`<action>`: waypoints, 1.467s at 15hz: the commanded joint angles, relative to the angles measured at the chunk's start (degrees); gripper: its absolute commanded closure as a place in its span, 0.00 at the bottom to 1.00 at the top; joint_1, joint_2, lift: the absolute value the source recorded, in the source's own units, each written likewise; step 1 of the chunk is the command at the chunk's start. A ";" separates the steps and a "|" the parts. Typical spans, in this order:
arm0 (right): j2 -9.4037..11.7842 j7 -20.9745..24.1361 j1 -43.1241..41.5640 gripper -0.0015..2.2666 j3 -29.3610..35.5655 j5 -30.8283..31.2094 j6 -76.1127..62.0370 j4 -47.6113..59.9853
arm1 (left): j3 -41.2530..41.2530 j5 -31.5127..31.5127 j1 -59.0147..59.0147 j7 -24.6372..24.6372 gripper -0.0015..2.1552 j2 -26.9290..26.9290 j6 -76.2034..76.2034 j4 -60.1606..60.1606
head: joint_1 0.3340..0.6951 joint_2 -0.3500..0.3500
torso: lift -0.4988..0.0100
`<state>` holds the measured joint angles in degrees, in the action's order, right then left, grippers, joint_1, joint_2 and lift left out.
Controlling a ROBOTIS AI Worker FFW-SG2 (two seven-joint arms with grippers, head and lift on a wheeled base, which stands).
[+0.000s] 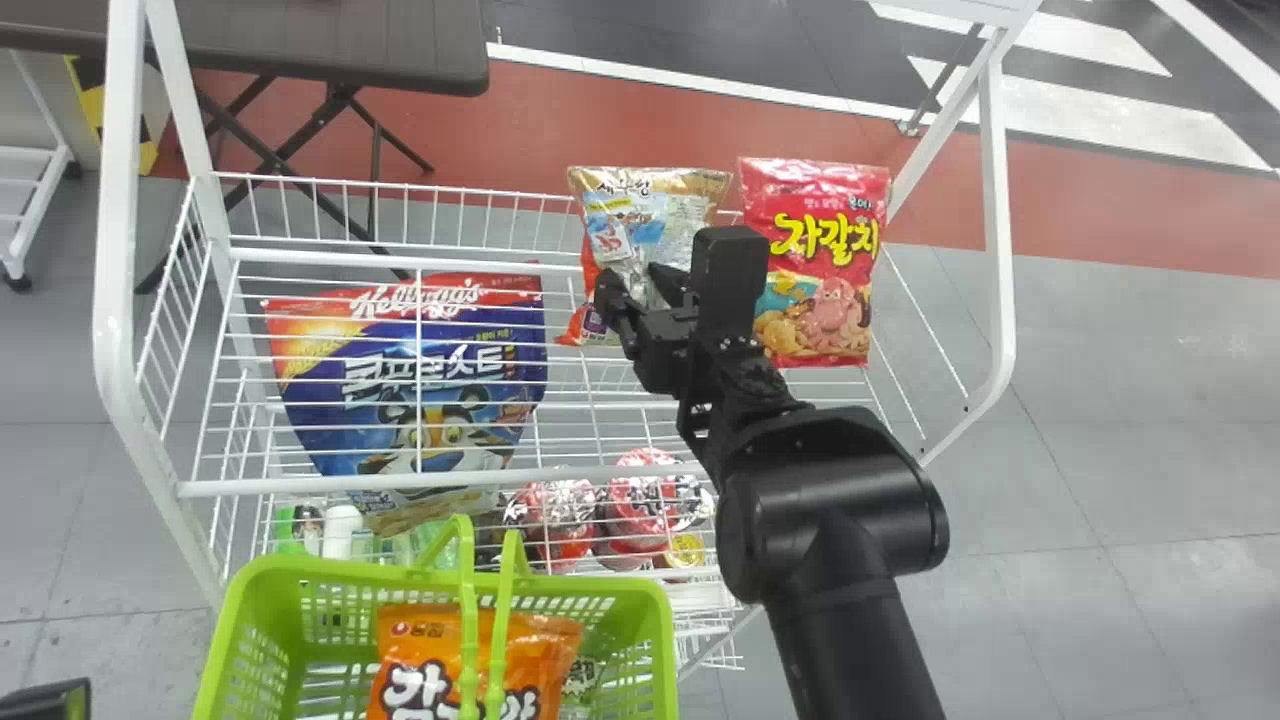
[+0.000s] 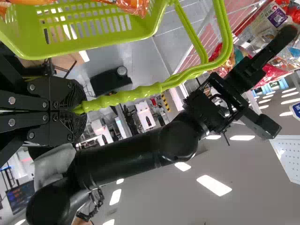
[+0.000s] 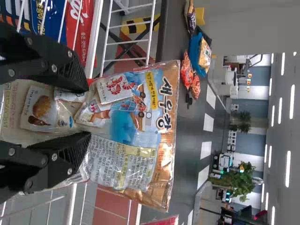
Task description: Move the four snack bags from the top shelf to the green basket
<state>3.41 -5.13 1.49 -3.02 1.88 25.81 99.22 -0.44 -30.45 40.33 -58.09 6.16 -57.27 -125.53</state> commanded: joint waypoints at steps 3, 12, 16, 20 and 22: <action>0.01 -0.94 4.48 0.98 0.29 -0.21 2.46 7.04 | 0.44 -0.13 0.36 -0.27 0.56 0.08 0.00 -0.16 | 1.00 0.06 | 0.98; 0.45 -5.59 25.22 0.98 2.49 -5.13 15.64 40.18 | 0.70 0.13 1.50 -0.18 0.56 -0.10 0.00 -1.39 | 1.00 0.03 | 0.98; 0.54 -6.56 33.49 0.98 3.90 -11.72 37.61 52.75 | 0.96 0.22 2.12 -0.27 0.56 -0.10 0.18 -1.56 | 1.00 0.02 | 0.98; 1.16 -7.97 39.02 0.98 7.50 -12.95 53.08 60.74 | 1.14 0.22 2.47 -0.53 0.56 -0.45 0.71 -1.74 | 1.00 0.00 | 0.98; 2.03 -9.64 40.25 0.98 10.14 -14.62 56.95 61.62 | 1.40 0.22 3.00 -0.27 0.56 -0.63 1.94 -1.74 | 1.00 0.00 | 0.98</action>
<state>4.92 -14.28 40.90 5.45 -11.64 80.12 160.17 0.80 -30.23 42.98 -58.50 5.66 -56.11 -127.27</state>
